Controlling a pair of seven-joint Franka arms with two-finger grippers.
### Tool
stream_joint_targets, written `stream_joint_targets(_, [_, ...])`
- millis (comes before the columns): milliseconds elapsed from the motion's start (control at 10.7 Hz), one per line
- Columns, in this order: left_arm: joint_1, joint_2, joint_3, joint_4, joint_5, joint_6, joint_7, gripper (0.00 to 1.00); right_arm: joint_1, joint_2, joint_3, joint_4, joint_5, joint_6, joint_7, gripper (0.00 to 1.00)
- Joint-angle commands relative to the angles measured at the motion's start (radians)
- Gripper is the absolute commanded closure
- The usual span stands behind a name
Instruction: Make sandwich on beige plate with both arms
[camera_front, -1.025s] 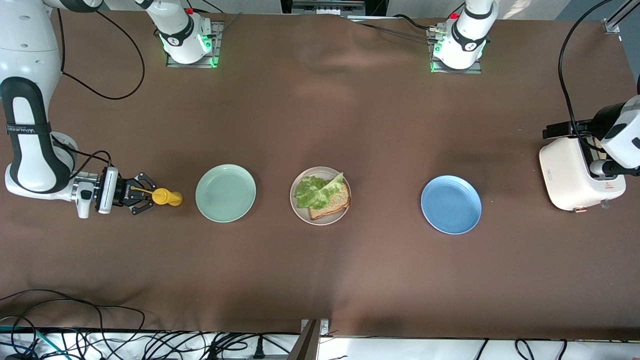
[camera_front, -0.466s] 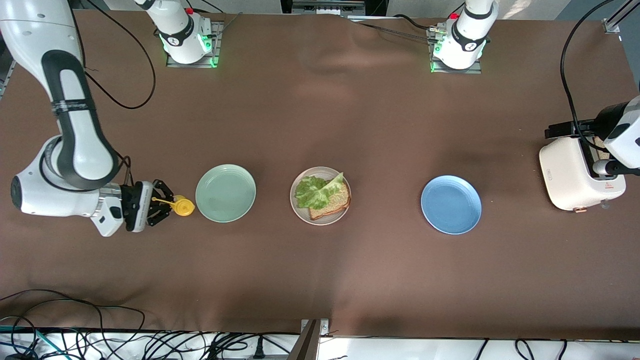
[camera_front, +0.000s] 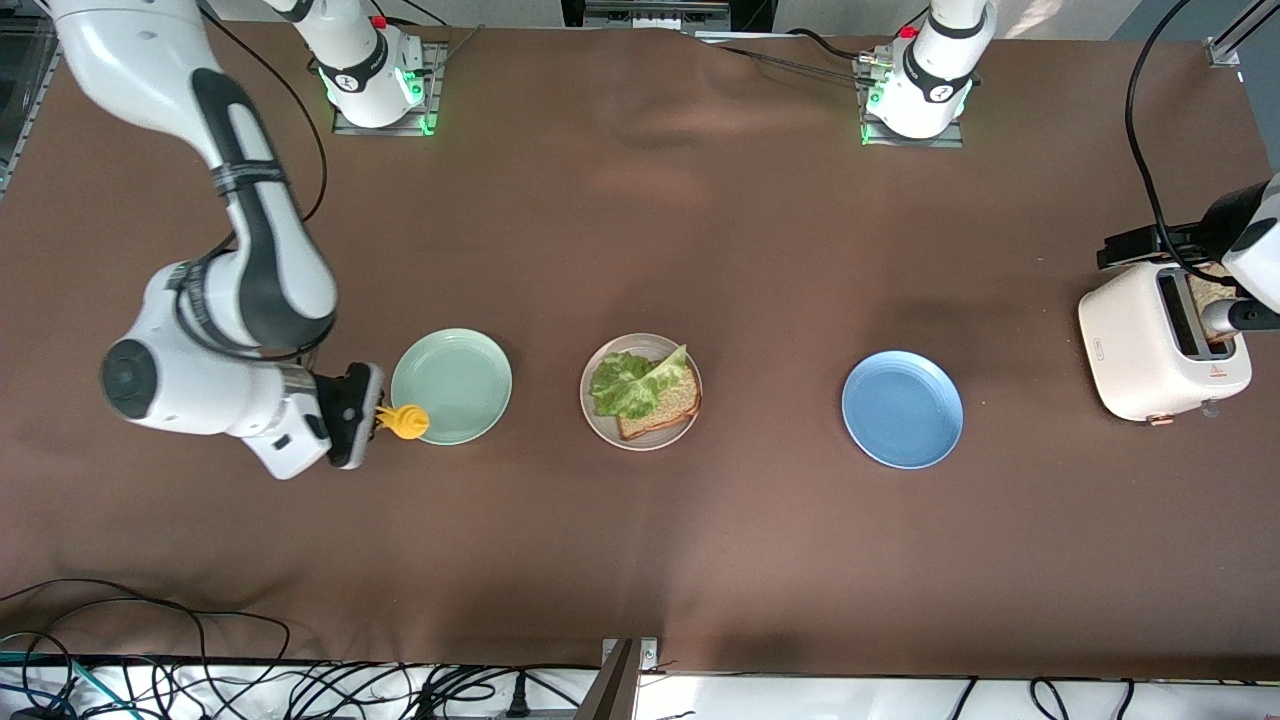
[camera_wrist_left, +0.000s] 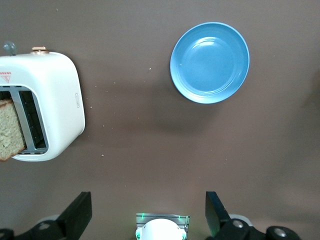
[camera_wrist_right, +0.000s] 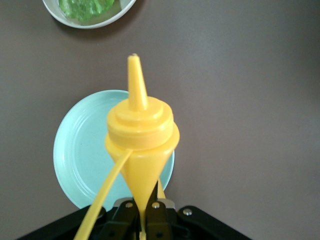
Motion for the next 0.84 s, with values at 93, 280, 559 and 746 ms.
stream_joint_targets(93, [-0.002, -0.031, -0.034, -0.036, 0.019, 0.049, 0.001, 0.00, 0.122, -0.006, -0.046, 0.054, -0.146, -0.019, 0.121, 1.00])
stream_joint_targets(280, [-0.003, -0.118, -0.035, -0.175, 0.019, 0.151, 0.001, 0.00, 0.252, 0.006, -0.151, 0.086, -0.222, -0.019, 0.130, 1.00])
stream_joint_targets(559, [-0.006, -0.149, -0.053, -0.220, 0.014, 0.178, 0.000, 0.00, 0.399, 0.086, -0.267, 0.178, -0.328, -0.019, 0.173, 1.00])
stream_joint_targets(746, [-0.005, -0.149, -0.067, -0.220, 0.016, 0.175, -0.002, 0.00, 0.525, 0.121, -0.345, 0.211, -0.406, -0.019, 0.179, 1.00])
